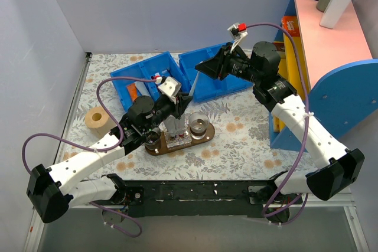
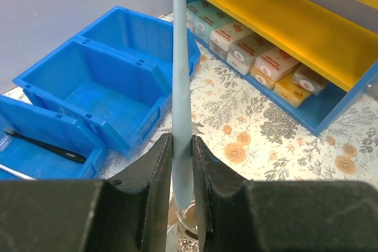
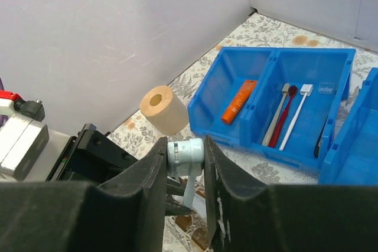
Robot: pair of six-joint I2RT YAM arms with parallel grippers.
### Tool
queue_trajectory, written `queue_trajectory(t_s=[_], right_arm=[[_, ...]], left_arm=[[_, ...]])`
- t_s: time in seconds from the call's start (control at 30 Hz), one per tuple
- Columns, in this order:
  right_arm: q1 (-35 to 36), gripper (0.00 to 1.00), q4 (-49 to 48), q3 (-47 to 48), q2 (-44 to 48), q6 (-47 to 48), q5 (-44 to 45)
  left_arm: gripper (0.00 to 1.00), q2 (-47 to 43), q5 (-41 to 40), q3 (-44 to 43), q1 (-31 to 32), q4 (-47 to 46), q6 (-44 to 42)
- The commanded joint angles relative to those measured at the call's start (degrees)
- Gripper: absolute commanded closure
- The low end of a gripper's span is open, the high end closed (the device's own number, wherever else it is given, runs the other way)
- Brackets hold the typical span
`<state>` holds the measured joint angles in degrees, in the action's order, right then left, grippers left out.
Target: Prepare toiletry sets of a toothbrush and toothpaste on the tray
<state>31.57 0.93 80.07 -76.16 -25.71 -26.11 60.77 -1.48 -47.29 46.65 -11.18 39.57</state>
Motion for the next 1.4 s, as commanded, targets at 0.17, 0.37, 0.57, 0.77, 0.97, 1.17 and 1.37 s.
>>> queue_trajectory(t_s=[0.17,0.37,0.57,0.77,0.97,1.17,1.37], right_arm=[[0.24,0.99,-5.14,-1.67,2.42,-0.21,0.26],[0.24,0.99,-6.03,-1.41,6.11,2.68,3.86],[0.24,0.99,-3.31,-1.76,11.03,9.96,8.35],[0.51,0.99,-3.39,-9.74,19.02,15.78,12.30],[1.74,0.99,-4.88,-17.49,26.05,18.33,12.66],[3.67,0.99,-9.97,-25.22,30.98,17.19,10.91],[9.38,0.99,-15.33,-29.71,31.16,17.01,12.13]], left_arm=[[0.95,-0.83,-2.39,0.88,0.37,-1.12,-1.08],[0.44,-2.41,-2.04,0.62,0.37,-1.04,-0.11],[0.08,-4.17,-1.77,-0.52,0.37,-0.25,3.13],[0.02,-5.14,-0.46,-4.65,-1.21,3.62,11.05],[0.02,-1.02,8.40,-7.38,-12.53,7.58,21.50],[0.02,2.59,8.07,-9.23,-24.50,10.56,24.23],[0.02,2.77,4.12,-8.08,-26.79,9.95,21.78]])
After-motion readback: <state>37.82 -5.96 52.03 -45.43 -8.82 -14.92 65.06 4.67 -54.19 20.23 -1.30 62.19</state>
